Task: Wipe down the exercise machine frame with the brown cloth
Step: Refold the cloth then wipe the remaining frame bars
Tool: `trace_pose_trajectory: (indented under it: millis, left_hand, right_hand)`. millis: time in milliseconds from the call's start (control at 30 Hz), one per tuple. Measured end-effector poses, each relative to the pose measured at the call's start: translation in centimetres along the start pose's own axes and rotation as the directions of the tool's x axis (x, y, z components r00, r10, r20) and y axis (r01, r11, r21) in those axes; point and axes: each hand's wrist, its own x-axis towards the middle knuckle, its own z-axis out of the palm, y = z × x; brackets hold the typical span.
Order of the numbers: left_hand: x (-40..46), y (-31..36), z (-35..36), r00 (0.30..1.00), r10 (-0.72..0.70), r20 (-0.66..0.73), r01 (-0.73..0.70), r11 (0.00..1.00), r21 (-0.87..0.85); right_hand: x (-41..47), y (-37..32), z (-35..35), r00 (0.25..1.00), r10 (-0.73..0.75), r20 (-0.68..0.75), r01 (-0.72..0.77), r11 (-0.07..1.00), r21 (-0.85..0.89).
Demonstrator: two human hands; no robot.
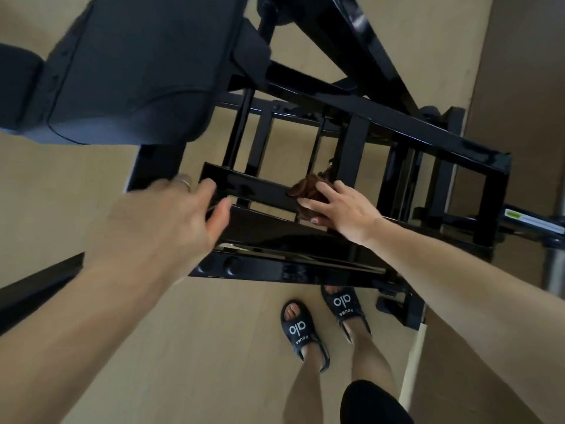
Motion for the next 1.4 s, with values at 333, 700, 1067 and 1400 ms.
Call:
trace_pose_trajectory:
  millis: [333, 700, 1067, 1400]
  left_hand:
    - [6.5, 10.9, 1.2, 0.991, 0.098, -0.087, -0.105, 0.991, -0.085]
    - [13.3, 20.3, 9.2, 0.921, -0.016, 0.389, 0.104, 0.973, -0.207]
    - [13.9, 21.1, 10.5, 0.939, -0.055, 0.340, 0.063, 0.998, -0.013]
    - [13.7, 21.3, 10.6, 0.950, -0.026, 0.311, 0.016, 0.999, 0.033]
  right_hand:
    - [-10.6, 5.0, 5.2, 0.961, 0.276, -0.015, -0.275, 0.960, 0.062]
    - [-8.6, 6.7, 5.5, 0.986, 0.072, -0.152, -0.052, 0.989, 0.137]
    - [-12.7, 10.0, 10.5, 0.969, 0.148, -0.197, -0.137, 0.988, 0.067]
    - [-13.8, 10.6, 10.6, 0.946, 0.239, -0.219, -0.222, 0.970, 0.099]
